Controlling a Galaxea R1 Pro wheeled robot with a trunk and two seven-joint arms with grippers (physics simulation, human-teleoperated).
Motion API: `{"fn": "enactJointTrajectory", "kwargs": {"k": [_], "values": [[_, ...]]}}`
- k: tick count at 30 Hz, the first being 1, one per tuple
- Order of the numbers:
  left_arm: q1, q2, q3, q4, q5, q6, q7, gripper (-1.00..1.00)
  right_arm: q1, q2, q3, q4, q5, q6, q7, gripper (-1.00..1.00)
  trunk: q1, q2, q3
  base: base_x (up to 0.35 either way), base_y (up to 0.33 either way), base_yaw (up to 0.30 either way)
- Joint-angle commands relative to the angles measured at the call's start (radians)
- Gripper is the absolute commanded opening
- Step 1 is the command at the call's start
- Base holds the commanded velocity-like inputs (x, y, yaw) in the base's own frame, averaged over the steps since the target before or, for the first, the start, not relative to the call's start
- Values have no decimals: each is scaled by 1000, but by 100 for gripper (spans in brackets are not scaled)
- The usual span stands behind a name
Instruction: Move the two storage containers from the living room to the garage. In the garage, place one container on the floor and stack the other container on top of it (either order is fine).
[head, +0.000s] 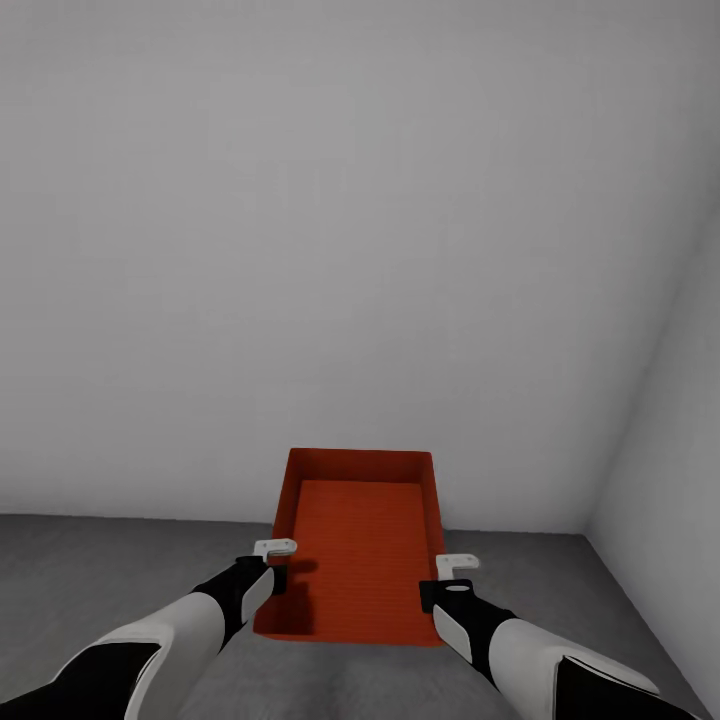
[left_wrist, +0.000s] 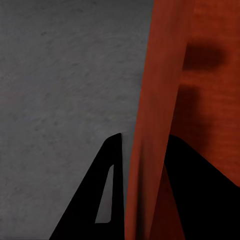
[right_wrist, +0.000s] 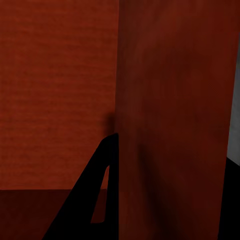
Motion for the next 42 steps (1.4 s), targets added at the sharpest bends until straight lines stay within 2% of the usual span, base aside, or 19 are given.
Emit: {"fn": "enactJointTrajectory", "kwargs": {"k": [1, 42], "values": [[0, 2, 14, 2, -5, 7, 15, -100, -1, -1, -7, 28, 22, -9, -11, -100, 0, -1, -2, 0, 0, 154], [0, -1, 14, 0, -3, 6, 12, -100, -1, -1, -9, 29, 21, -9, -11, -100, 0, -1, -2, 0, 0, 7]]}}
